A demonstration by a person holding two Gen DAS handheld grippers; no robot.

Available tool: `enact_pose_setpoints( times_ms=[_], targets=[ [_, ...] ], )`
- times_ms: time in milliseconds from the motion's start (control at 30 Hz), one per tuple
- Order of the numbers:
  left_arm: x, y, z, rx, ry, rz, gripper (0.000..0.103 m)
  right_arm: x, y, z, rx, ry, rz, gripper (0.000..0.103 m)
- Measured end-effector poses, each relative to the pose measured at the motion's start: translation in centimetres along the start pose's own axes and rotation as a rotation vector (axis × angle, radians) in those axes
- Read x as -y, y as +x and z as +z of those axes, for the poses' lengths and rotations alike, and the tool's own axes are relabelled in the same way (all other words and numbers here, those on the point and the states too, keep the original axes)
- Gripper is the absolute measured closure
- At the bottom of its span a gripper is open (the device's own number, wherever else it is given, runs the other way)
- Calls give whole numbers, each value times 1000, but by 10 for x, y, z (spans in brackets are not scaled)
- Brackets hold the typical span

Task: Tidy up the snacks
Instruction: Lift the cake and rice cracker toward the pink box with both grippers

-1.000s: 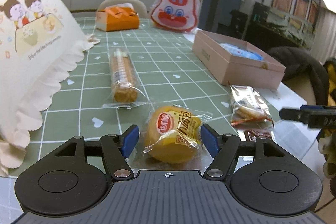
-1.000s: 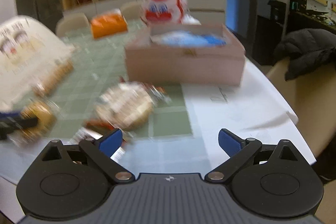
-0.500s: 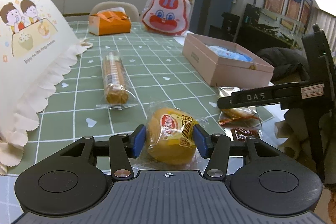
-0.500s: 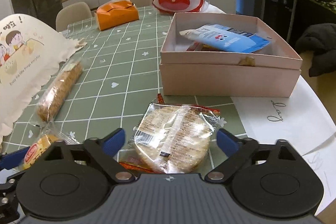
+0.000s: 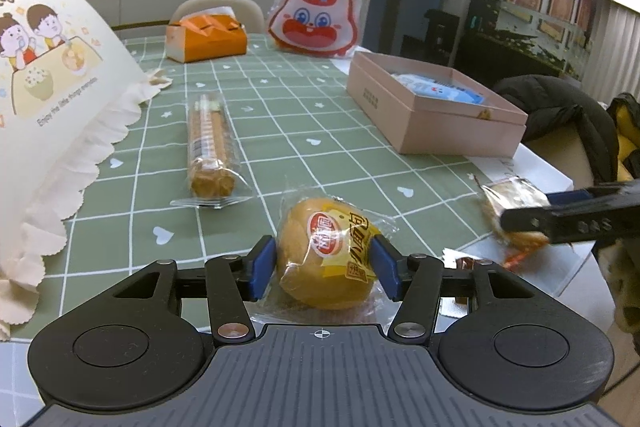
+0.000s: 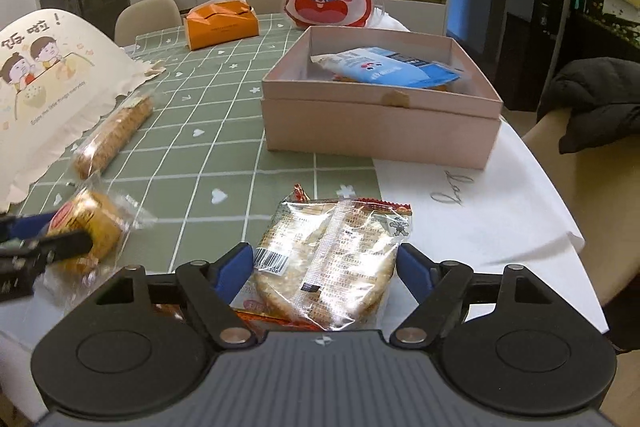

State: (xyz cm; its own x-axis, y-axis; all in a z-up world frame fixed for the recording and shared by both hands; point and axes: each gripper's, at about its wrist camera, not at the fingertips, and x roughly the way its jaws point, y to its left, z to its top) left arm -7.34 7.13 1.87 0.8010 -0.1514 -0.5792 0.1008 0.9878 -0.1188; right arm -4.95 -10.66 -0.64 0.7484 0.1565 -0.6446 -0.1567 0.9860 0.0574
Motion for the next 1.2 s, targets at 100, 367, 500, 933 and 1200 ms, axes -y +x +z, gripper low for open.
enact_pose_setpoints(
  times_ms=[100,367,500,933,1200],
  targets=[
    [3,-1,0,3,14,5,45,3,-10,-5,15,-8,4,32],
    [24,-3,-3,8,75,-35,47,20,-31,-9,41,-16,41,53],
    [30,1,-2,1,66,-47,47,23,-26,-16,43,43,36,16],
    [36,-1,-4,3,45,-63,48,-6,4,-21,29,-19,12,18],
    [50,-29,75,187,49,-227,48,33,-55,26,188,2,71,24]
  ],
)
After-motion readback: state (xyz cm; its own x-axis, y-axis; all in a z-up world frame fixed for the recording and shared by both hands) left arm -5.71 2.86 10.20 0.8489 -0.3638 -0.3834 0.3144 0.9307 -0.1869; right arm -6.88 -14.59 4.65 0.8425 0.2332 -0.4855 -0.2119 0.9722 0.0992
